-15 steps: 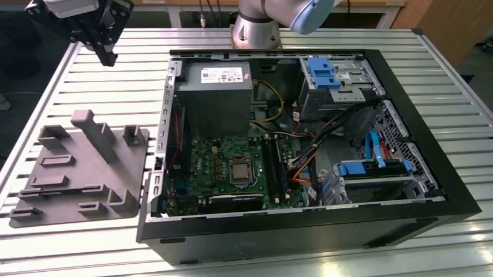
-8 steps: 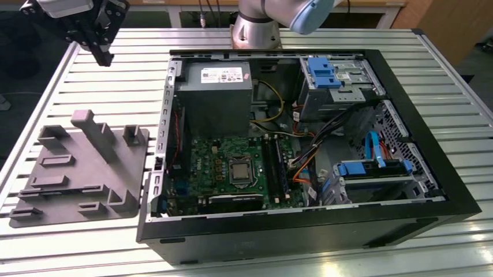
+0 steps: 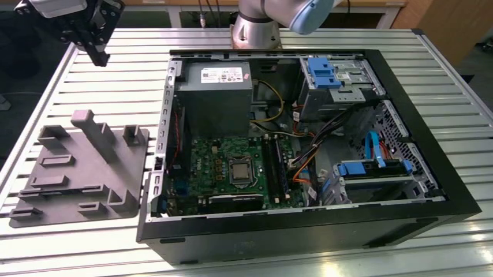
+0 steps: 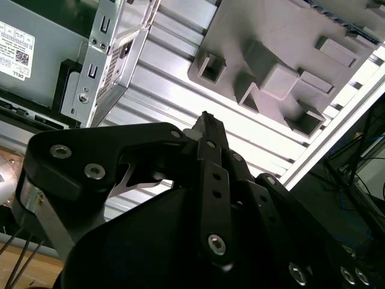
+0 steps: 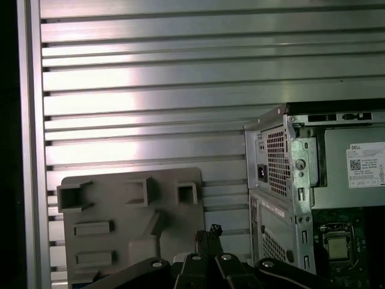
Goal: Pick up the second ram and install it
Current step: 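Reach for the second ram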
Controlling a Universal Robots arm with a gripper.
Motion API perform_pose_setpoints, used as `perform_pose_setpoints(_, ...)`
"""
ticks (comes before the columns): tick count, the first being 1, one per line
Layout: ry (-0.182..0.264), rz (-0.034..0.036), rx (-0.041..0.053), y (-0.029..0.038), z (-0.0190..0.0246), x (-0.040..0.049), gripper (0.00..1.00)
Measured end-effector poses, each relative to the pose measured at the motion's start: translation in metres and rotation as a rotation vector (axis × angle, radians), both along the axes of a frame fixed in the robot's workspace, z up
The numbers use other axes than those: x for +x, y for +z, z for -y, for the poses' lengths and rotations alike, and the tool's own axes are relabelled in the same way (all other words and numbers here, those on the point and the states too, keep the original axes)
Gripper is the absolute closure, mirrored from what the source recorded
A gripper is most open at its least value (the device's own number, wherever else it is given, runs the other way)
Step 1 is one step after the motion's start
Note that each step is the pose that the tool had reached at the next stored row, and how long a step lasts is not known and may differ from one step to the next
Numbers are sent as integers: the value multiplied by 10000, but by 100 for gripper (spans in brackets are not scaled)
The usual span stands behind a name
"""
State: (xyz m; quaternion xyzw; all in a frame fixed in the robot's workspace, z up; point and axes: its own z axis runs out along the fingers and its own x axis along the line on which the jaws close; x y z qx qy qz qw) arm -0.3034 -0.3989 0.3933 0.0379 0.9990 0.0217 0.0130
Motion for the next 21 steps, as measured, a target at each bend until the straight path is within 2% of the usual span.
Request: perform_pose_setpoints(21,0,1,1,-13,2,-127,89)
